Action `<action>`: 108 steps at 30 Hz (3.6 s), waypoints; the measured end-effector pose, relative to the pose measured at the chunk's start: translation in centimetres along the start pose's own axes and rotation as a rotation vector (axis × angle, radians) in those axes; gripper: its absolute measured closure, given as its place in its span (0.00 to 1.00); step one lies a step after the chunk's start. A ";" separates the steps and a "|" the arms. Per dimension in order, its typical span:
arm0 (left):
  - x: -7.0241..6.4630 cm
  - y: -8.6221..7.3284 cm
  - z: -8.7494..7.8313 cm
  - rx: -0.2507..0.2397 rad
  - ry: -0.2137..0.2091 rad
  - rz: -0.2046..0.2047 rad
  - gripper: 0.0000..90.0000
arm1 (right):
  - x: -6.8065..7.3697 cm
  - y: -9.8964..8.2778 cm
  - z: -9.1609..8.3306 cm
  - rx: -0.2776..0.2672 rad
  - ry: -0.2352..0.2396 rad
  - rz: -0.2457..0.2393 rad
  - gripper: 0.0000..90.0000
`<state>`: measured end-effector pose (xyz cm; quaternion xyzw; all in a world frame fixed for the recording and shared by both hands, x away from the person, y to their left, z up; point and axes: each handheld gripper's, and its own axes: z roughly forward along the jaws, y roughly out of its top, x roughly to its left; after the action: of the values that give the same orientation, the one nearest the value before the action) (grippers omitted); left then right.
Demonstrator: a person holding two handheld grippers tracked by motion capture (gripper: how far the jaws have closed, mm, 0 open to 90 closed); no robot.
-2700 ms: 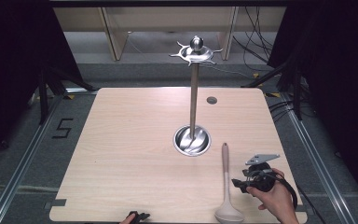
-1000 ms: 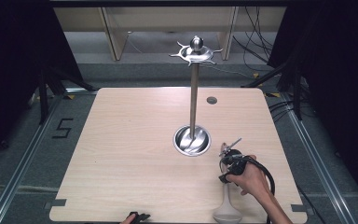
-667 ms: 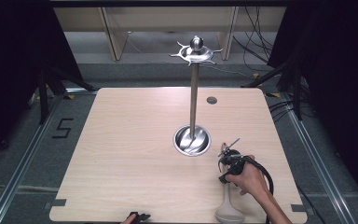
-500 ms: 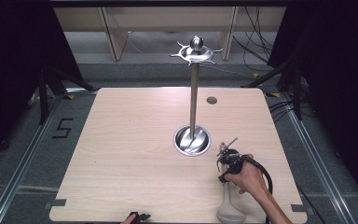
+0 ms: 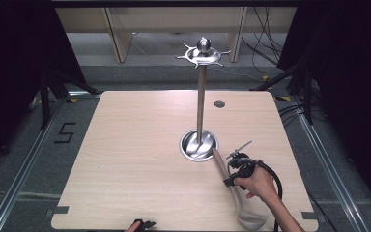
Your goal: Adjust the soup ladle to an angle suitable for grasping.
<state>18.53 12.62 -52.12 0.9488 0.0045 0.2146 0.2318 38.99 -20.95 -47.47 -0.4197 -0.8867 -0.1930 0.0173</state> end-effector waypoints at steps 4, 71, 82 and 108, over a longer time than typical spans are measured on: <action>-0.1 0.0 -0.1 -0.004 0.033 -0.013 0.17 | 0.2 0.0 -0.2 -0.009 0.017 0.003 0.80; -0.3 0.0 0.1 0.002 0.022 -0.008 0.17 | 3.3 -3.9 -12.4 -0.623 -0.096 -0.222 0.86; -0.2 0.0 0.0 -0.005 0.029 -0.010 0.17 | 3.2 -1.7 -13.6 -0.656 -0.142 -0.188 0.86; -0.2 0.0 0.0 -0.007 0.033 -0.010 0.17 | 2.3 1.9 -16.3 -0.656 -0.208 -0.226 0.86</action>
<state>18.35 12.61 -52.23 0.9442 0.0122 0.2292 0.2363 36.83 -24.00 -31.29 -0.3199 -0.8154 -0.4241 -0.2301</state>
